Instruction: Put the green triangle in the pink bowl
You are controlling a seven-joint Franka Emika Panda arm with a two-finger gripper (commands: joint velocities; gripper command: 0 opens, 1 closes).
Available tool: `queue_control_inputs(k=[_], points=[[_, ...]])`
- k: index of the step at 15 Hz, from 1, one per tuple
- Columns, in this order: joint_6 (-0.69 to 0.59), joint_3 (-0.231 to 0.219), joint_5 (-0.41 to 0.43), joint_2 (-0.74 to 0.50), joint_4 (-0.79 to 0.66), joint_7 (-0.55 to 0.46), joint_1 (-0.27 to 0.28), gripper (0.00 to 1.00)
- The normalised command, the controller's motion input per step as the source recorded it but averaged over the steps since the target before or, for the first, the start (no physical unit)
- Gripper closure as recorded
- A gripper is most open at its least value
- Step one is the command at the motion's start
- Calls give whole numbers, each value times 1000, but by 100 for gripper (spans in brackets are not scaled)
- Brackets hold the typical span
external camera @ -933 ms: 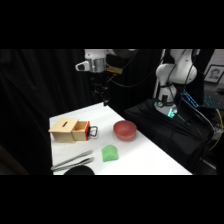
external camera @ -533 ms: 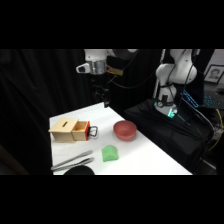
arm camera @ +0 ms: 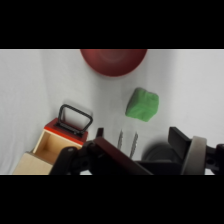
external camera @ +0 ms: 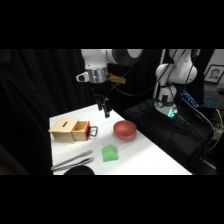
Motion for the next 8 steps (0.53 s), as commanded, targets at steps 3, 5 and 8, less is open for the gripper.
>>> queue_control_inputs(k=[3, 5, 8], points=[[288, 18, 166, 213, 140, 276, 54, 0], [301, 12, 100, 152, 71, 280, 70, 0], [282, 3, 15, 117, 8, 275, 89, 0]])
